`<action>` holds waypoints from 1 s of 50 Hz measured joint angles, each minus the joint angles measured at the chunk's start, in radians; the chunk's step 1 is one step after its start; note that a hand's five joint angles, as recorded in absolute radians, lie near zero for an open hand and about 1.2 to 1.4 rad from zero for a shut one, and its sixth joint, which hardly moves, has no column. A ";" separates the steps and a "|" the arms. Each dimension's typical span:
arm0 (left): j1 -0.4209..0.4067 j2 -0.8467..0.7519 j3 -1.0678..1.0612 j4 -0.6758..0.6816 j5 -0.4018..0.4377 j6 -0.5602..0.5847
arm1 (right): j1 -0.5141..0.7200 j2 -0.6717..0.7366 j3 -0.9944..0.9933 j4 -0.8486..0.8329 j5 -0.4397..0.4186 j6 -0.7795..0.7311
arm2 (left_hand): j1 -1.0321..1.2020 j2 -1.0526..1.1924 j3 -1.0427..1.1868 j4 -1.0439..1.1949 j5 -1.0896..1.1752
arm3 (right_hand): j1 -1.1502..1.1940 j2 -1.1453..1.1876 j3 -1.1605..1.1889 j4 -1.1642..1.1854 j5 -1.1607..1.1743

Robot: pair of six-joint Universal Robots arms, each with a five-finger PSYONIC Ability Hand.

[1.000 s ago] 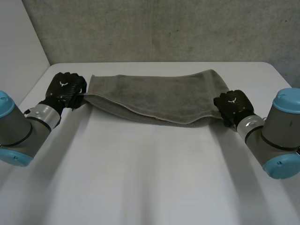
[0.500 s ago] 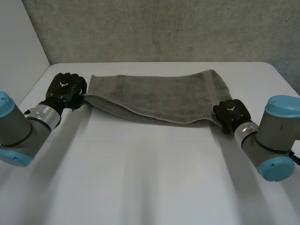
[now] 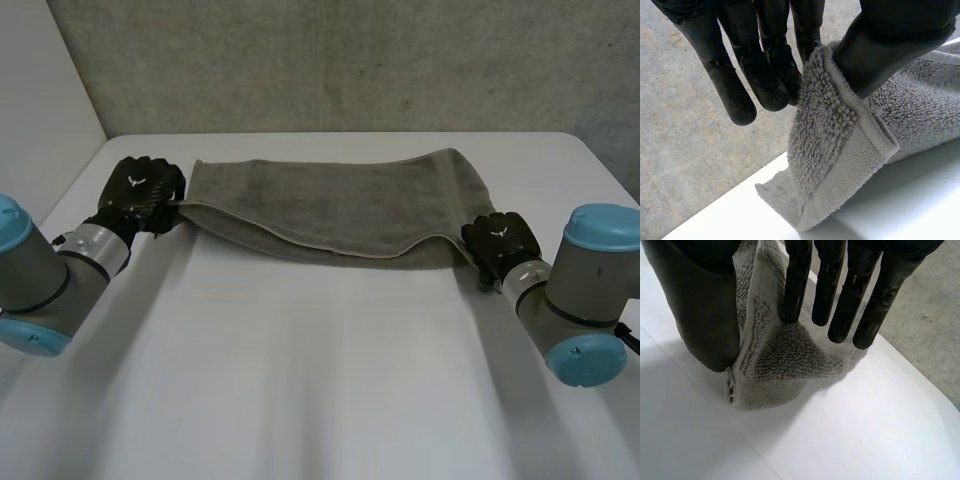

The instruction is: Fold the towel.

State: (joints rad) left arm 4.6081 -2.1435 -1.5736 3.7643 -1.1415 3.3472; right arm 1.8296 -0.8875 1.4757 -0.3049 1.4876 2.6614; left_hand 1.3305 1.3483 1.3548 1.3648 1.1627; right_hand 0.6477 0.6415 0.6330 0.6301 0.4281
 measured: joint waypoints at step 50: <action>-0.002 -0.006 0.000 0.004 0.000 0.001 | 0.022 0.041 -0.039 -0.012 0.065 0.334 | 0.000 0.000 0.000 0.000 0.000 | 0.177 0.165 0.176 0.178 0.215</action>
State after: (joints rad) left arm 4.6065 -2.1496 -1.5739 3.7684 -1.1413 3.3487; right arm 1.8516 -0.8468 1.4363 -0.3168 1.5526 2.9956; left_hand 1.3305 1.3483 1.3548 1.3650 1.1627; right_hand 0.8249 0.8064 0.8089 0.8079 0.6429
